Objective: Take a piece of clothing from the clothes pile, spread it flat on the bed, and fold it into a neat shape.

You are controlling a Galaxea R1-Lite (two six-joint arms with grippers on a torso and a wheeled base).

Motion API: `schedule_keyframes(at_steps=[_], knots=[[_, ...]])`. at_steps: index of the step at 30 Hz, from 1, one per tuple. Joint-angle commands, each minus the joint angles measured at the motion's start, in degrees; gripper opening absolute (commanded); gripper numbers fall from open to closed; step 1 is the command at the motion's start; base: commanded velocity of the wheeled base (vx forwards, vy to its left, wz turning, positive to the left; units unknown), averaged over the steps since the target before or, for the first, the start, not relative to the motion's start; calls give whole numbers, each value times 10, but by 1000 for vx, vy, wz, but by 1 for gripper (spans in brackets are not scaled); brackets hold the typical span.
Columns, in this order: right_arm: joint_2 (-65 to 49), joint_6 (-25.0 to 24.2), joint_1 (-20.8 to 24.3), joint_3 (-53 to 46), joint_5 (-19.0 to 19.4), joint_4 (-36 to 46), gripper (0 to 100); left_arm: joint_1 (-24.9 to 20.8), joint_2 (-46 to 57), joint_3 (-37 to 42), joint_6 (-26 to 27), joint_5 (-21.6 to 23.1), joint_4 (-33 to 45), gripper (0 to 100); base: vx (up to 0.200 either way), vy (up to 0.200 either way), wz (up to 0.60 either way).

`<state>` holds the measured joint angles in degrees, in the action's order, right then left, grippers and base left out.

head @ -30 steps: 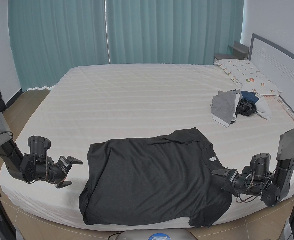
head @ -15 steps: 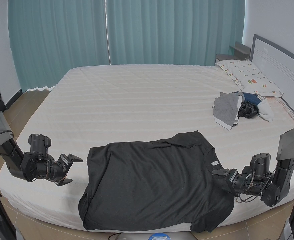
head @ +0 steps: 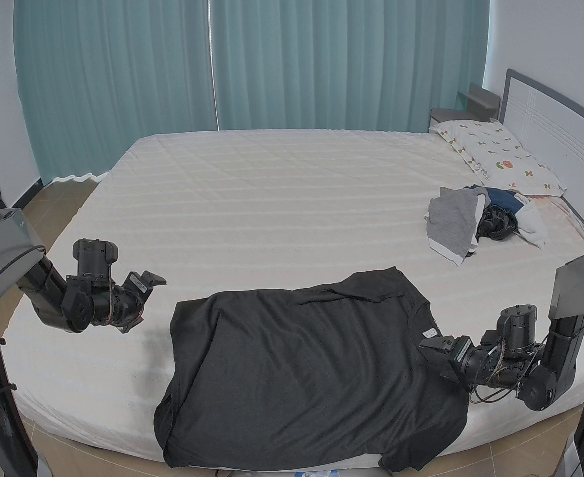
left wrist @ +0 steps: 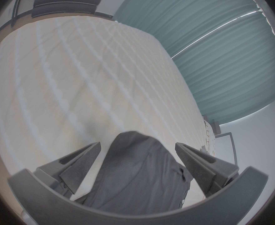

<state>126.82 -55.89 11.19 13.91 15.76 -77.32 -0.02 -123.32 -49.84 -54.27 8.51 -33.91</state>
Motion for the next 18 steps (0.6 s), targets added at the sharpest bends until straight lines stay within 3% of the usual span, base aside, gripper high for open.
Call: schedule_keyframes(at_steps=[1,9,18], knots=[[1,0,1,0,0,0,100,-31,-73,-90,8,-11,1,100,0,0,0],[21,3,16,0,-48,-10,100,-49,-155,-195,74,-51,4,100,0,0,0],[33,5,20,-5,-53,-31,100,-53,-199,-231,102,-68,-2,100,0,0,0]])
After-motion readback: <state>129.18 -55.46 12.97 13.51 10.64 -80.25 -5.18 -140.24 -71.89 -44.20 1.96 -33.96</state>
